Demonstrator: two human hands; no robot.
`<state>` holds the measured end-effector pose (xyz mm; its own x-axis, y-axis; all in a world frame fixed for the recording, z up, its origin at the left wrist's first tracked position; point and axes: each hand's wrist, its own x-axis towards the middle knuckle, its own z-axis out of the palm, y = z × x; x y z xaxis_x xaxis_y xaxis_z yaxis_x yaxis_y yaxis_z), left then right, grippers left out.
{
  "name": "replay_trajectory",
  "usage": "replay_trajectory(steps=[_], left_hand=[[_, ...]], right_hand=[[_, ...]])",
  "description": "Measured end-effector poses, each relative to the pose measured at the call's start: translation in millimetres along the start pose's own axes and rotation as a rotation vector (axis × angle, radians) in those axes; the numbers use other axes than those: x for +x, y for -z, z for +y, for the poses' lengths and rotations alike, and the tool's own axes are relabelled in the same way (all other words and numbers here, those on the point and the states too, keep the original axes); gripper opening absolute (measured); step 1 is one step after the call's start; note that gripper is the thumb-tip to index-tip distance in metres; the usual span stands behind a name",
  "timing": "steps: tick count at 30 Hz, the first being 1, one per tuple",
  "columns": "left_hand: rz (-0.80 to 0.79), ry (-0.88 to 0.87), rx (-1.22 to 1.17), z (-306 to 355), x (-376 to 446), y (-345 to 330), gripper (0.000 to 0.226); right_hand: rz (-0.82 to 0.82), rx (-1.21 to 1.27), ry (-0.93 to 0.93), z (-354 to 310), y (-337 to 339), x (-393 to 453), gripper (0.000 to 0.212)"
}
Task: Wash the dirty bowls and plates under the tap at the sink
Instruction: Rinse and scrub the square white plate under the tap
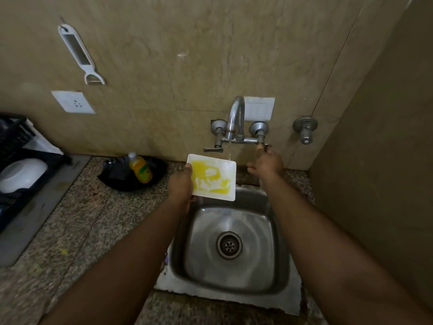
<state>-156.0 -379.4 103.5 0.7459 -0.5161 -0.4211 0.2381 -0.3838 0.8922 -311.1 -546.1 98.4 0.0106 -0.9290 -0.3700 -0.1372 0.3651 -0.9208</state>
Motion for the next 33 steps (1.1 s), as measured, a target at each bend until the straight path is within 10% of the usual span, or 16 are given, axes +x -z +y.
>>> replay_trajectory(steps=[8,13,18,23,29,33], left_hand=[[0.061,-0.057,-0.002,-6.0,4.1,1.7,0.045],[0.133,-0.181,0.086,-20.4,13.2,-9.6,0.075],[0.246,-0.251,0.122,-11.8,12.9,-2.1,0.076],[0.237,-0.338,0.230,-4.8,-0.9,-16.6,0.062],[0.301,-0.317,0.252,-5.2,6.4,-7.9,0.056],[0.307,-0.273,0.241,-7.5,-2.2,-25.5,0.057]], right_hand=[[-0.394,-0.164,-0.010,15.5,-33.2,-42.8,0.013],[-0.121,-0.103,0.035,18.3,-53.9,-35.9,0.024],[-0.505,-0.118,-0.011,25.3,-51.0,-41.4,0.034],[-0.207,-0.152,0.115,23.8,-54.8,-37.9,0.018],[-0.724,-0.003,-0.108,25.1,-27.7,-39.8,0.045],[-0.344,-0.234,0.135,31.4,-42.1,-41.0,0.037]])
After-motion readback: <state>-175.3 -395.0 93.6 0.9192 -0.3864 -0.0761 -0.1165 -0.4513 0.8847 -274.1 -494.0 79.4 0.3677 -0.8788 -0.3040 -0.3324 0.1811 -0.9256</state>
